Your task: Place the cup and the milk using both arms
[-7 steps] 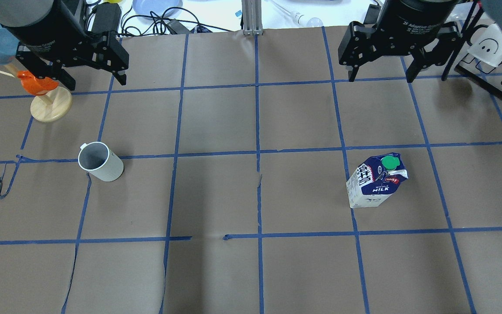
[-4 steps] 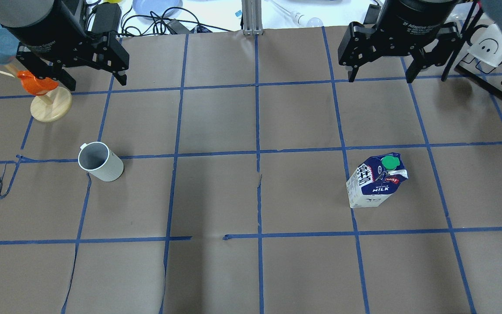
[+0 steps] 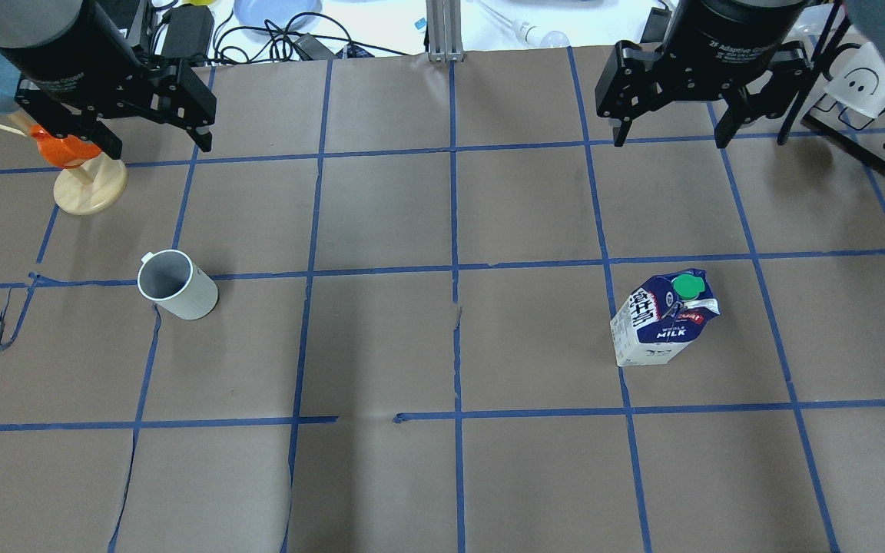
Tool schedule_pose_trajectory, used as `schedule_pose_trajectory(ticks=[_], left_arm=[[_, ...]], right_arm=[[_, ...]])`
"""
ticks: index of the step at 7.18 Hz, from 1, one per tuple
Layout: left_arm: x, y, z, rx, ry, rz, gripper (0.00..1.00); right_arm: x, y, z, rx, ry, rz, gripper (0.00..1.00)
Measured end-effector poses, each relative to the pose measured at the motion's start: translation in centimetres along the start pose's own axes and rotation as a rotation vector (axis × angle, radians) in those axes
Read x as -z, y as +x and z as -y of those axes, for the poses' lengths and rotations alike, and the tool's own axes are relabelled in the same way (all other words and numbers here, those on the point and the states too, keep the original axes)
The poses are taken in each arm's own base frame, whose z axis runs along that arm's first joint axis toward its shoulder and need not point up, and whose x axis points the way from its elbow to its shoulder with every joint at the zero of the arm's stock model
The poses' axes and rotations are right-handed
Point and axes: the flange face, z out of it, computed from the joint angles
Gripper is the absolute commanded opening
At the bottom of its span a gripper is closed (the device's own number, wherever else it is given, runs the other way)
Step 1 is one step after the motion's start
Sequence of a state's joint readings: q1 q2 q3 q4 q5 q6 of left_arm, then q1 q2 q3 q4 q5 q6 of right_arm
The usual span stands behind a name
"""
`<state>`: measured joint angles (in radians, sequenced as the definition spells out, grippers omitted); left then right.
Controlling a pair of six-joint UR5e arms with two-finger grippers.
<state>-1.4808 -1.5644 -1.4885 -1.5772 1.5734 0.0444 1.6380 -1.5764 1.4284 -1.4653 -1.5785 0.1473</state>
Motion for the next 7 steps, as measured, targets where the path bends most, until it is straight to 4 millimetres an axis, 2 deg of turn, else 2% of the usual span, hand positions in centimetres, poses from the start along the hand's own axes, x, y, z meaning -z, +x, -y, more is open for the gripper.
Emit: schedule_pose_trajectory(ticks=[1, 2, 3, 5, 6, 7], left_arm=[[-0.9, -2.2, 0.6, -0.001, -0.017, -0.001, 1.0], [-3.1, -5.4, 1.3, -0.013, -0.046, -0.007, 1.0], [-6.5, -9.1, 1.8, -0.047, -0.06, -0.011, 1.0], [-15.5, -15.6, 1.5, -0.085, -0.041, -0.004, 1.0], [-19.3, -17.3, 0.6, -0.081, -0.049, -0.007, 1.0], [-22.0, -17.9, 0.1, -0.078, -0.07, -0.016, 1.0]], right_arm=[[-0.1, 0.0, 0.0, 0.0, -0.001, 0.0, 1.0], [-0.1, 0.0, 0.0, 0.0, -0.002, 0.0, 1.0], [-0.1, 0.0, 0.0, 0.001, -0.001, 0.001, 1.0], [-0.2, -0.1, 0.0, 0.001, -0.002, 0.001, 1.0], [-0.2, -0.1, 0.0, 0.001, -0.003, 0.001, 1.0], [-0.2, 0.0, 0.0, 0.0, -0.004, 0.001, 1.0]])
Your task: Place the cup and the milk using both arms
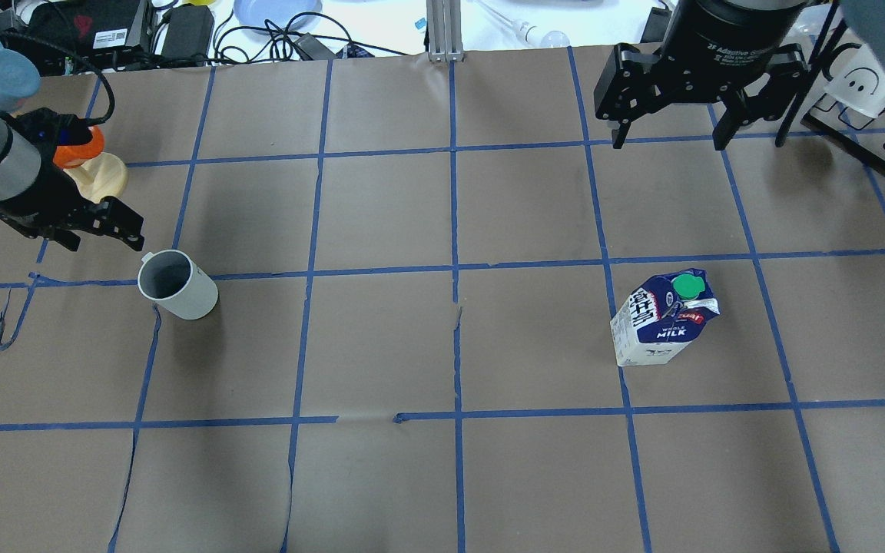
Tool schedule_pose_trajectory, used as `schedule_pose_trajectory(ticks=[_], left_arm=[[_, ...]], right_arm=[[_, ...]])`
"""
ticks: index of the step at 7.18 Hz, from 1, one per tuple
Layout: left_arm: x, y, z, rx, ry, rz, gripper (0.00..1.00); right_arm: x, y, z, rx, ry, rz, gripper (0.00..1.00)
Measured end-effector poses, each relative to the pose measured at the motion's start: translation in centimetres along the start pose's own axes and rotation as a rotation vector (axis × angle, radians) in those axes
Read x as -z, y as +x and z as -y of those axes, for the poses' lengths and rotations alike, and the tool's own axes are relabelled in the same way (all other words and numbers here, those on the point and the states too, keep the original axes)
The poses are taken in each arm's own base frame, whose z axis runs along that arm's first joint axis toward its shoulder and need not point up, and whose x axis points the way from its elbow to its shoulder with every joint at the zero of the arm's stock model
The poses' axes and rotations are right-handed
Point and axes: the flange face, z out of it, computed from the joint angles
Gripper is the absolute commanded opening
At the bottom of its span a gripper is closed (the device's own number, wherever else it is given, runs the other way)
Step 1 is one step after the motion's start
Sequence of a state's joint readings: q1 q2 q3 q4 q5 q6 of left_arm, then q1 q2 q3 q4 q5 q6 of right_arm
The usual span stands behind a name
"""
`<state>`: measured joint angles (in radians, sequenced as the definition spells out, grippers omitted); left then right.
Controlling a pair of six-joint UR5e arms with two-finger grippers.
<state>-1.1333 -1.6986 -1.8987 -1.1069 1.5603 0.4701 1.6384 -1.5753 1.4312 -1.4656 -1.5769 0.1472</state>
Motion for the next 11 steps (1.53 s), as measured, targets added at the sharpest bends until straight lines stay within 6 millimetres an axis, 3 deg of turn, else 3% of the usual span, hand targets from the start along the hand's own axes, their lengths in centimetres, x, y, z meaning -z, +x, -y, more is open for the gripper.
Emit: schedule_pose_trajectory(ticks=[1, 2, 3, 4, 5, 6, 7, 8, 10, 11], left_arm=[[-2.0, -0.3, 0.0, 0.002, -0.022, -0.011, 1.0], [-3.5, -0.5, 0.1, 0.004, -0.043, -0.024, 0.93], [-4.8, -0.6, 0.4, 0.003, -0.061, -0.033, 0.67], [-5.8, -0.8, 0.7, 0.002, -0.065, -0.035, 0.55], [-6.7, -1.0, 1.1, 0.001, -0.063, -0.033, 0.29], [-7.3, -1.1, 1.3, 0.002, -0.061, -0.036, 0.15], [-7.6, -1.0, 1.4, 0.009, -0.056, -0.049, 0.12], [-7.6, -0.7, 1.5, 0.025, -0.049, -0.07, 0.0], [-6.9, 0.3, 1.2, 0.067, -0.058, -0.084, 0.0], [-6.2, 1.8, 1.1, 0.098, -0.071, -0.09, 0.0]], right_arm=[[0.0, 0.0, 0.0, 0.0, 0.0, 0.0, 1.0], [0.0, 0.0, 0.0, 0.001, 0.0, 0.0, 1.0], [0.0, 0.0, 0.0, 0.001, -0.001, -0.001, 1.0], [-0.1, 0.0, 0.0, 0.002, -0.001, -0.002, 1.0], [-0.1, 0.0, 0.0, 0.003, -0.001, -0.003, 1.0], [-0.1, 0.0, 0.0, 0.003, -0.002, -0.002, 1.0], [-0.1, 0.0, 0.0, 0.003, -0.002, -0.001, 1.0], [-0.1, -0.1, 0.0, 0.003, -0.002, 0.0, 1.0], [-0.1, -0.1, 0.0, 0.003, -0.003, 0.001, 1.0], [-0.2, -0.1, 0.0, 0.003, -0.005, 0.001, 1.0]])
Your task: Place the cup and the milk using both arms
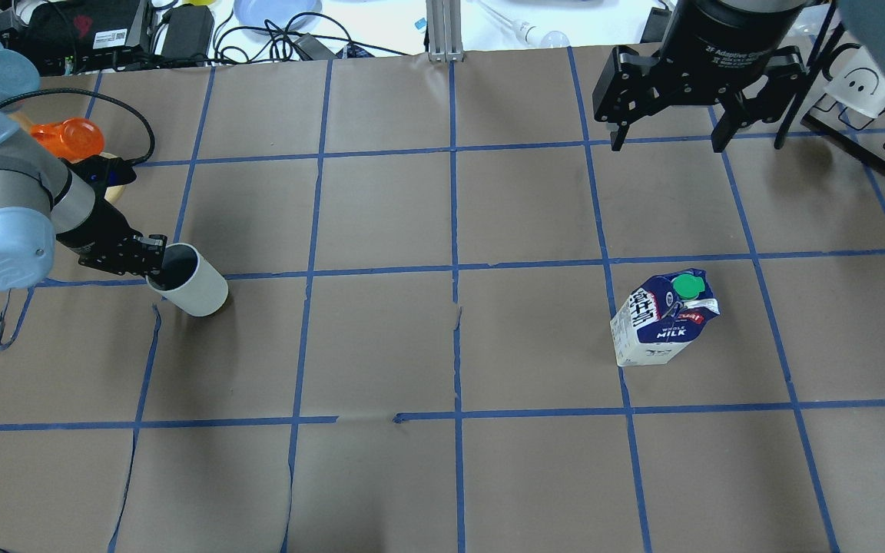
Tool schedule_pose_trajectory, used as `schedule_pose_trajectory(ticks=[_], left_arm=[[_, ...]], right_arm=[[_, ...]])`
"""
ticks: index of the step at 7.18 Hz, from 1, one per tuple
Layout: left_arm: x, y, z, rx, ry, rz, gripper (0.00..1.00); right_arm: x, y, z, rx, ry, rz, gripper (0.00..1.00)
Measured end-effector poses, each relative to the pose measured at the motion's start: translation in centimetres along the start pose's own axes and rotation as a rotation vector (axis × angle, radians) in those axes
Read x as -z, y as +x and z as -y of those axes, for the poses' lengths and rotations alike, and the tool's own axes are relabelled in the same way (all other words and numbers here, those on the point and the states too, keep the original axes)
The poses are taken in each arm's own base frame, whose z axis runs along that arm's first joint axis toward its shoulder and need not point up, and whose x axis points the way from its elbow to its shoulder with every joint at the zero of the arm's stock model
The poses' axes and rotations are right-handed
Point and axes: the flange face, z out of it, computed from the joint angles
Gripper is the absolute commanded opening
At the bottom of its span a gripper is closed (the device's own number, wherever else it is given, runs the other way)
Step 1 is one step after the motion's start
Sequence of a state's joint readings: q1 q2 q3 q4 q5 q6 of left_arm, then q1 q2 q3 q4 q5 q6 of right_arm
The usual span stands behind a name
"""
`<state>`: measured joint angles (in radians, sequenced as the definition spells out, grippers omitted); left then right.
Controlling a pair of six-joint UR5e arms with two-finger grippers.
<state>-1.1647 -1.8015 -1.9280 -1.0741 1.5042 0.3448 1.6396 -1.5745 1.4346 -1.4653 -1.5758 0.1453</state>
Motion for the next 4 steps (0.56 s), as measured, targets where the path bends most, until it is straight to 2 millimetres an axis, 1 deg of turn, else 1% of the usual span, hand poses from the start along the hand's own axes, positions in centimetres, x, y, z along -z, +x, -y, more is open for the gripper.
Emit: schedule_pose_trajectory(ticks=[1, 2, 3, 4], left_arm=[[0.6, 3.5, 0.1, 0.008, 0.006, 0.004, 0.0], [1.4, 9.0, 1.1, 0.016, 0.036, 0.017, 0.0], [3.1, 15.7, 2.6, 0.027, 0.085, 0.026, 0.0], [5.0, 21.7, 4.1, 0.03, 0.131, 0.022, 0.0]], right_arm=[[-0.1, 0.0, 0.0, 0.0, 0.0, -0.001, 1.0], [-0.1, 0.0, 0.0, 0.001, 0.0, -0.001, 1.0], [-0.1, 0.0, 0.0, 0.0, 0.0, -0.001, 1.0], [-0.1, 0.0, 0.0, 0.0, 0.0, -0.001, 1.0]])
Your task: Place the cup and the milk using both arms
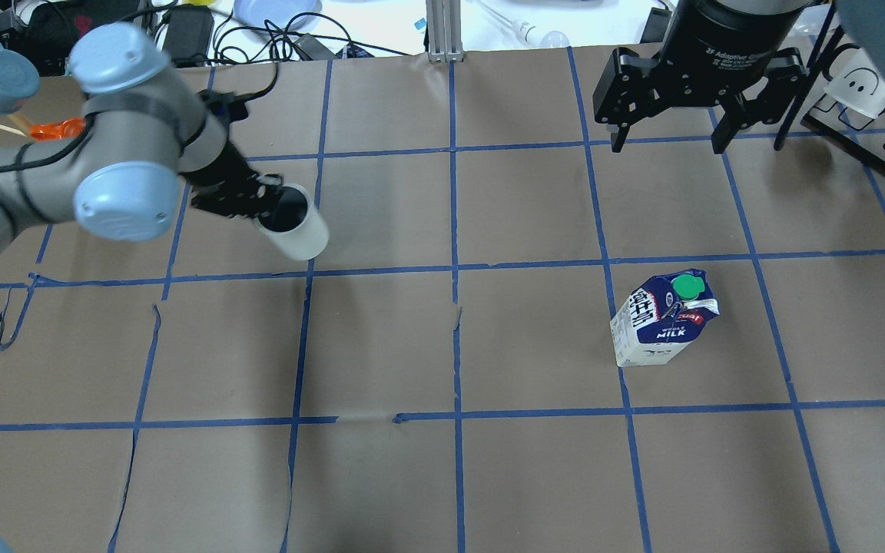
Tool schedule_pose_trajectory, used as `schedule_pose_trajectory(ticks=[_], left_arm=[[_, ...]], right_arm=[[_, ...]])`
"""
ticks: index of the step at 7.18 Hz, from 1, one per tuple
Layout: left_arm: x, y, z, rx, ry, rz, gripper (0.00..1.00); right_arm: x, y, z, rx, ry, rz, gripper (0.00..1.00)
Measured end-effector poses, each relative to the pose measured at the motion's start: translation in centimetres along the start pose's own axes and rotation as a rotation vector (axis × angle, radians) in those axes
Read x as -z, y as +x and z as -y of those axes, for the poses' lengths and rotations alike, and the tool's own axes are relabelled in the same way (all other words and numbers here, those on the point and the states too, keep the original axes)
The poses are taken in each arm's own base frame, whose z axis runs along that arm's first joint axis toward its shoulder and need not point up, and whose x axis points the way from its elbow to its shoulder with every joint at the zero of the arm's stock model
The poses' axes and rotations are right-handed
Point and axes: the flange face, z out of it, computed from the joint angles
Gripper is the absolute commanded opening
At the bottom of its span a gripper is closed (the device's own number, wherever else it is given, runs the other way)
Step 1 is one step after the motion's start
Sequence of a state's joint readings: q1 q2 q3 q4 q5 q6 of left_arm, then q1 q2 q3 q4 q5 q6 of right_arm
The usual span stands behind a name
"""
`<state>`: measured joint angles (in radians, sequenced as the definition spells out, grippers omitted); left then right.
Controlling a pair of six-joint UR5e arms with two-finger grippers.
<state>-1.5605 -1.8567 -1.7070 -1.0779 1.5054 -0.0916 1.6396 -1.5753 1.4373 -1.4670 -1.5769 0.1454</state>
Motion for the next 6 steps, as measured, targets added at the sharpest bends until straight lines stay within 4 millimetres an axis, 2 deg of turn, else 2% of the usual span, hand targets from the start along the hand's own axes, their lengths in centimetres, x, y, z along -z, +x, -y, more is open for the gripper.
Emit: schedule_pose_trajectory(ticks=[1, 2, 3, 5, 6], left_arm=[[0.8, 4.6, 1.3, 0.011, 0.024, -0.014, 0.0], [0.3, 8.3, 2.2, 0.025, 0.038, -0.035, 0.0], [-1.2, 11.6, 2.8, 0.041, 0.049, -0.055, 0.0], [-4.6, 16.6, 3.7, 0.076, 0.053, -0.071, 0.01], [-6.0, 17.9, 4.1, 0.082, 0.049, -0.069, 0.11]], right_arm=[[0.0, 0.0, 0.0, 0.0, 0.0, 0.0, 1.0], [0.0, 0.0, 0.0, 0.001, 0.001, 0.0, 1.0], [0.0, 0.0, 0.0, 0.001, 0.001, -0.001, 1.0], [0.0, 0.0, 0.0, 0.0, 0.002, 0.0, 1.0], [0.0, 0.0, 0.1, -0.001, 0.004, 0.0, 1.0]])
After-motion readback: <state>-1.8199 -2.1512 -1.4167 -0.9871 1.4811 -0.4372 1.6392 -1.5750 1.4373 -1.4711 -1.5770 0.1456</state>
